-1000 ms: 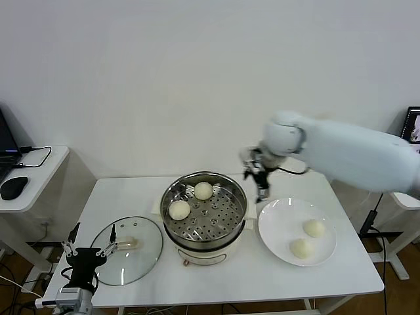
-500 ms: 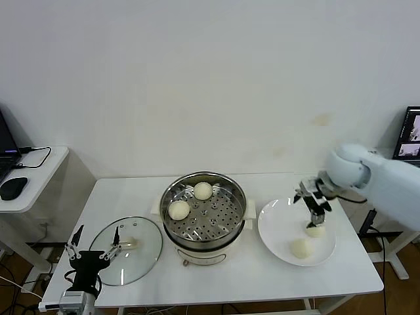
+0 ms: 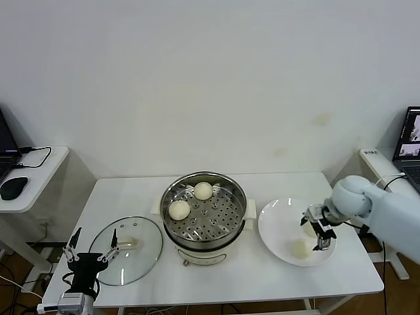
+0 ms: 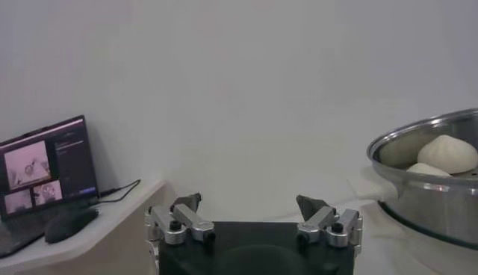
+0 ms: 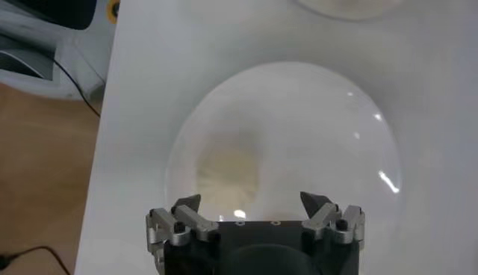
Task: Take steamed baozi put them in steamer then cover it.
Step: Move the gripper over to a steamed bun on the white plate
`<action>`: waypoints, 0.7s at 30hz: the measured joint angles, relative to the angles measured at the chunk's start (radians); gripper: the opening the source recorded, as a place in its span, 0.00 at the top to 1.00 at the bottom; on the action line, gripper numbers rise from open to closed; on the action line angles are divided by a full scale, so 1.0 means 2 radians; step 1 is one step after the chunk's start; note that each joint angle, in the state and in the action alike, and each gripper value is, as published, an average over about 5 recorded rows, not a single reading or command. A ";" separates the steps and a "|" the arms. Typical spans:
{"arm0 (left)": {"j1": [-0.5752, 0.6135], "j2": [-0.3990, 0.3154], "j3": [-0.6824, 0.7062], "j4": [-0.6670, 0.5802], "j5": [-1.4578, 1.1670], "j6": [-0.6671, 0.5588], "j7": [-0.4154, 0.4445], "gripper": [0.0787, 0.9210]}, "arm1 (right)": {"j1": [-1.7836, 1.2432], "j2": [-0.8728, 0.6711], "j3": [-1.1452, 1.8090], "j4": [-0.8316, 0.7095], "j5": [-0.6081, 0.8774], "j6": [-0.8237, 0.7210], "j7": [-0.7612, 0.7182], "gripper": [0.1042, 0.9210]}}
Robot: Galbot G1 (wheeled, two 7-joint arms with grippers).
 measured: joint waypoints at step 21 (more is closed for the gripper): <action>-0.005 -0.001 -0.001 0.009 0.000 -0.002 -0.001 0.12 | -0.059 0.035 0.036 -0.035 -0.028 -0.004 0.019 0.18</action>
